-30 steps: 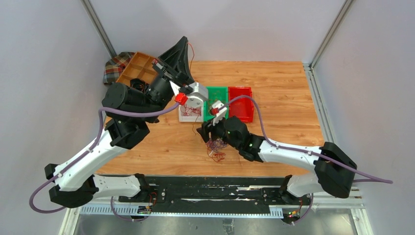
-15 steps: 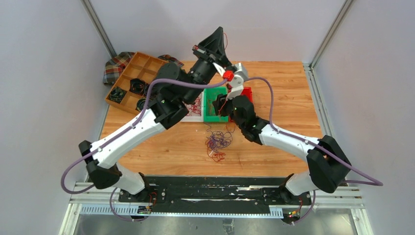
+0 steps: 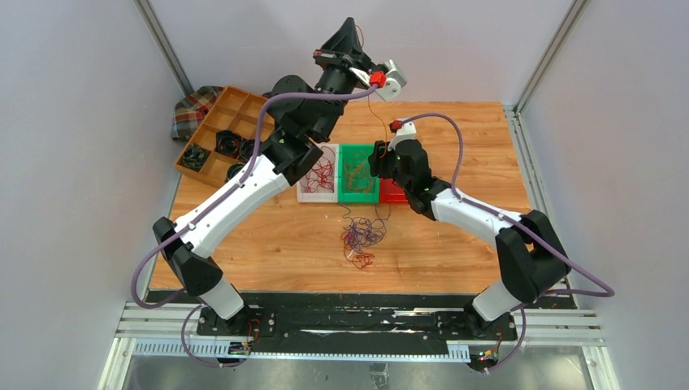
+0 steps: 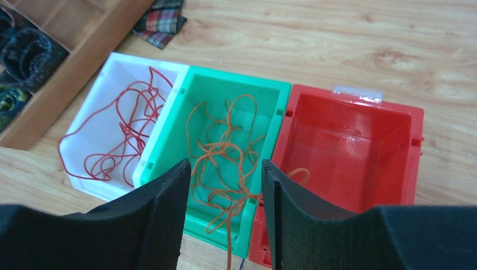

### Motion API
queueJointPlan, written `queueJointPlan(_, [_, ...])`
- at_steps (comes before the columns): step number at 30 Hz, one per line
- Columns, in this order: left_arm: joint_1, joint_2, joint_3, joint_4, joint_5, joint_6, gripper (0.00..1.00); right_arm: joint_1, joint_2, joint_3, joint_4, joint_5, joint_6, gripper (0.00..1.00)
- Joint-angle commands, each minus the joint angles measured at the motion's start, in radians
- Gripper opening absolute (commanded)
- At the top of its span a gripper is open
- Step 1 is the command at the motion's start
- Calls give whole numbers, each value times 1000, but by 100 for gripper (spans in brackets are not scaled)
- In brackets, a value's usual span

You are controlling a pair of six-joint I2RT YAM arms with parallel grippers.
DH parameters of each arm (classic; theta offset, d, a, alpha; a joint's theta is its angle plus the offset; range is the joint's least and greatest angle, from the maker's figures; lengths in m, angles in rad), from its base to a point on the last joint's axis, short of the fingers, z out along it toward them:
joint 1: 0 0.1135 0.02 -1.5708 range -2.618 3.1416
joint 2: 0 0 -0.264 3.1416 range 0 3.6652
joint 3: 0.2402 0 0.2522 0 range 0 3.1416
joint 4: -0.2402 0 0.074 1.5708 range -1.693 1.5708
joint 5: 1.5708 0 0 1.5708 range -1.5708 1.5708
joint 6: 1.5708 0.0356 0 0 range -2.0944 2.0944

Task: Untangle the cables
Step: Place the cable in the bin.

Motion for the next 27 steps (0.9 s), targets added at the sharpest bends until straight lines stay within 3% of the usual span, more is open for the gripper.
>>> queueJointPlan(1, [16,-13,-34,43,14,-33,1,-23,39,39,-48,-26,18,50])
queueJointPlan(13, [118,25,-27,68,29,-9,1,-90,66,50,-55,-140,59,57])
queueJointPlan(16, [125,23,-31,60,29,-5,1,-104,52,47,-28,-183,79,61])
queueJointPlan(19, [127,19,-58,26,21,13,1,-123,49,66,-46,-197,110,73])
queueJointPlan(27, [148,57,-43,-92,-32,64,1,-158,5,51,-134,-43,139,75])
